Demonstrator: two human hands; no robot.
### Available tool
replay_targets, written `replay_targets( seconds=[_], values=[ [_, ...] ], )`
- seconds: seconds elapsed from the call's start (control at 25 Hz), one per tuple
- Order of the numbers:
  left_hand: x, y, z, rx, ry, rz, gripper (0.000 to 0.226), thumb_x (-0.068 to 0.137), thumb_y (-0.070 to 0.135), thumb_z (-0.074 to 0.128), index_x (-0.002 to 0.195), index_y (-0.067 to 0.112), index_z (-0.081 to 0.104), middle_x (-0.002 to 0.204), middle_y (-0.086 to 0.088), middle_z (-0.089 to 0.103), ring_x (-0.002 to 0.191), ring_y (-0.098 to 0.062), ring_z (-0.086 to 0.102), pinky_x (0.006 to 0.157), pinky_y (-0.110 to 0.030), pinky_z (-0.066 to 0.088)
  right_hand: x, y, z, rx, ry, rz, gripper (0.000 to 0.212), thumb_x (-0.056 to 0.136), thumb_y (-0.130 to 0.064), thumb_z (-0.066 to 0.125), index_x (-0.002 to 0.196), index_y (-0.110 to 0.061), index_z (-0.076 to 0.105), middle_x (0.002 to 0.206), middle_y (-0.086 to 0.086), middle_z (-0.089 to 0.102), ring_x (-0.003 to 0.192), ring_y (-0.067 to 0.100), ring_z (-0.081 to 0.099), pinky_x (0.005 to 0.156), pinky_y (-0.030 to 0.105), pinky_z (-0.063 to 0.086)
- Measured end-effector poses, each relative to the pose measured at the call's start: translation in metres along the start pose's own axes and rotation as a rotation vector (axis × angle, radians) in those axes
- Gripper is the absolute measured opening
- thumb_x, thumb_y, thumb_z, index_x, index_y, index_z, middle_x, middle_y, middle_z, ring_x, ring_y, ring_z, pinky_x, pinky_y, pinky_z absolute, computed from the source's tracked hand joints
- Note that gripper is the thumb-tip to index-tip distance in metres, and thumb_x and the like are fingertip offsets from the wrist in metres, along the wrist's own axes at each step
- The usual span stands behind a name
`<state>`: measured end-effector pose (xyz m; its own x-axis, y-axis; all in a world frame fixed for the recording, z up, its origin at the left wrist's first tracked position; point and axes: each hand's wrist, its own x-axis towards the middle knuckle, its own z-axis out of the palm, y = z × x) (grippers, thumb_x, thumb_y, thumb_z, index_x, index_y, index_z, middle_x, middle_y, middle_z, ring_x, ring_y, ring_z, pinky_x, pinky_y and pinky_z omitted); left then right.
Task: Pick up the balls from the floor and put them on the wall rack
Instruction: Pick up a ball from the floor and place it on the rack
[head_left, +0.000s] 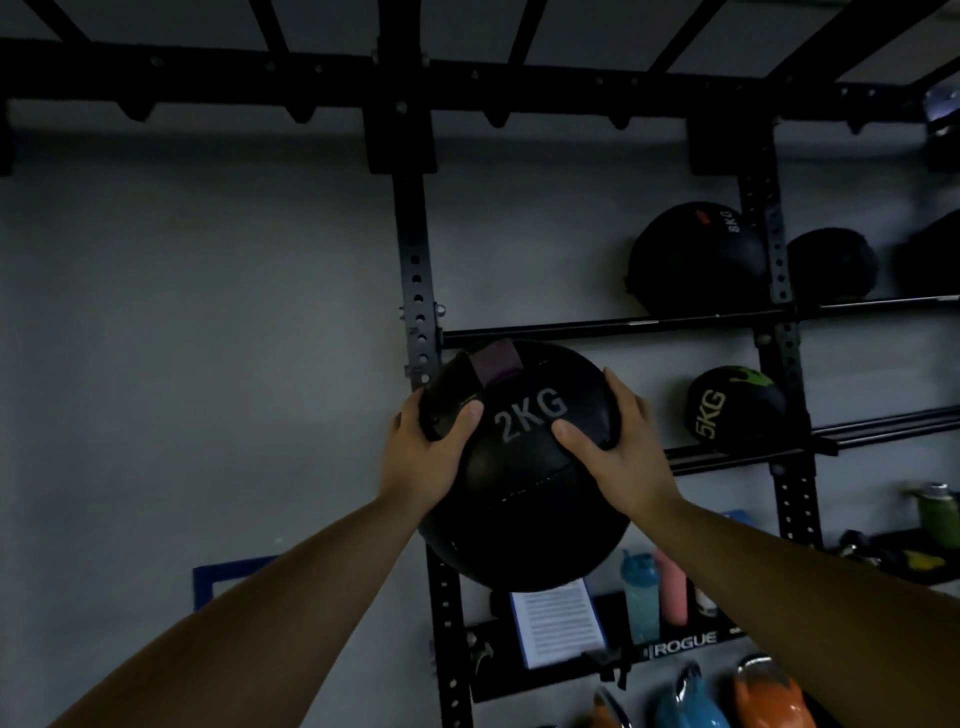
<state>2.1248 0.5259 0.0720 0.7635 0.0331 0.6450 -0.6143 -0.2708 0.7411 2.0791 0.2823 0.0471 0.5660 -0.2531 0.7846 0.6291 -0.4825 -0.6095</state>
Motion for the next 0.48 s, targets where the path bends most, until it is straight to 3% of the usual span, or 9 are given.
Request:
replay_targets(
  seconds=[0.24,0.48],
  values=[
    [0.107,-0.072,0.067,0.049,-0.004,-0.006,0.136,0.049,0.108,0.057,0.159,0.029,0.044,0.152,-0.007,0.057,0.137,-0.032,0.059,0.113,-0.054,0.051,0.089,0.119,0.046,0.041,0.022,0.005,0.116,0.058,-0.093,0.070,0.156,-0.049,0.026,0.144,-0.010,0.035,0.125,0.010,0.044,0.104,0.032,0.039],
    [0.214,-0.145,0.131,0.140,0.087,-0.031,0.136,0.053,0.106,0.058,0.162,0.028,0.042,0.157,-0.007,0.054,0.143,-0.032,0.055,0.118,-0.053,0.046,0.194,0.244,0.105,0.165,-0.072,0.007,0.111,0.059,-0.093,0.068,0.153,-0.057,0.021,0.139,-0.015,0.028,0.131,0.020,0.046,0.111,0.041,0.041]
  ],
)
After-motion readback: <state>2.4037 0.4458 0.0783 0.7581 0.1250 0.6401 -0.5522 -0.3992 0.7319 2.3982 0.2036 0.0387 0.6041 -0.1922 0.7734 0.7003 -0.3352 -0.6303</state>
